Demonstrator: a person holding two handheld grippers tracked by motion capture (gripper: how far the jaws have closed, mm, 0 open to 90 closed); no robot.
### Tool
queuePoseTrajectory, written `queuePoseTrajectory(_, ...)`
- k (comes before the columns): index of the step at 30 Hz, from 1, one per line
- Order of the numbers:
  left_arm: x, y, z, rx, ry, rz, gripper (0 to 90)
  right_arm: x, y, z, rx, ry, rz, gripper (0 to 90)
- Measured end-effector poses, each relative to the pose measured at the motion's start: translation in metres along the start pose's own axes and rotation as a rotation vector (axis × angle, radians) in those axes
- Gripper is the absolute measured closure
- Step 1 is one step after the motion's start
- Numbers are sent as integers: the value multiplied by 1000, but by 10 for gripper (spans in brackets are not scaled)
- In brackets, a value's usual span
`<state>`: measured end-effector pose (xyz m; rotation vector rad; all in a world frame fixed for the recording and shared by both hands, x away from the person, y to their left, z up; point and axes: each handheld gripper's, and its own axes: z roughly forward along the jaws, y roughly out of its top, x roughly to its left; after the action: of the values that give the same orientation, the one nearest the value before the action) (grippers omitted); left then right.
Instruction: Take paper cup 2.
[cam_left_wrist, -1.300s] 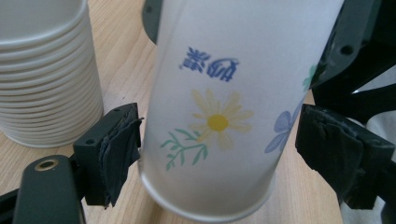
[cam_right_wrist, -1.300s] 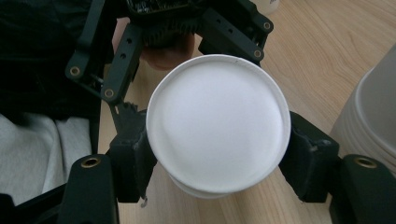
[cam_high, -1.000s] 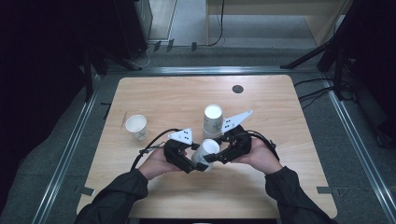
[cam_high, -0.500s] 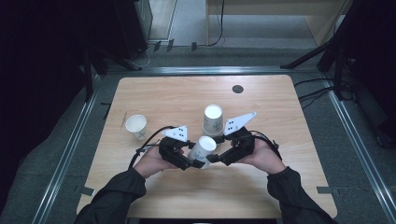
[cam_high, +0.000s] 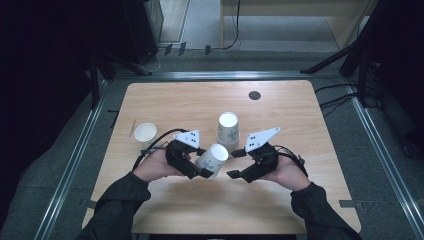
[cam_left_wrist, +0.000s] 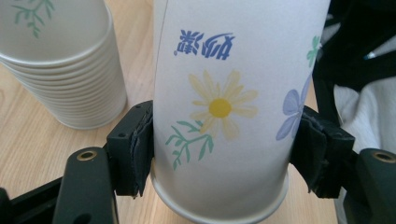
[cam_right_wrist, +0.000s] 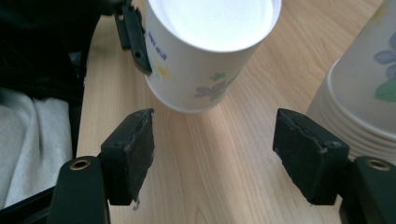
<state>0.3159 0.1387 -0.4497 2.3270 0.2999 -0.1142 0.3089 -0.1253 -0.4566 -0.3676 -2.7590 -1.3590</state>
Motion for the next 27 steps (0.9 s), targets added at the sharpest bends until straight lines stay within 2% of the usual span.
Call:
queuePoseTrajectory(3, 2, 7, -2, 47, -21, 27, 294, 1, -2, 1, 4, 3, 2, 295)
queuePoseTrajectory(8, 1, 16, -3, 119, 6, 73, 294, 1, -2, 2, -4, -2, 5, 295)
queuePoseTrajectory(9, 1, 16, -2, 132, -1, 67, 290, 0, -3, 2, -7, -7, 4, 295)
queuePoseTrajectory(10, 0, 15, -2, 125, 3, 72, 289, 0, -3, 2, -7, -8, 10, 295)
queuePoseTrajectory(11, -1, 11, 0, 111, -11, 65, 290, 0, -3, 2, -7, -5, 15, 295)
queuePoseTrajectory(12, 0, 10, 2, 121, -23, 60, 291, 0, -3, 3, -8, -4, 13, 294)
queuePoseTrajectory(14, -1, 7, 8, 174, -3, 65, 290, 0, -3, 3, -10, -1, 7, 290)
queuePoseTrajectory(19, -1, 6, 14, 191, -24, 61, 291, 1, -2, 8, -2, 20, 10, 265)
queuePoseTrajectory(27, -3, 6, 28, 230, -58, 72, 292, 5, 1, 18, 10, 43, -12, 255)
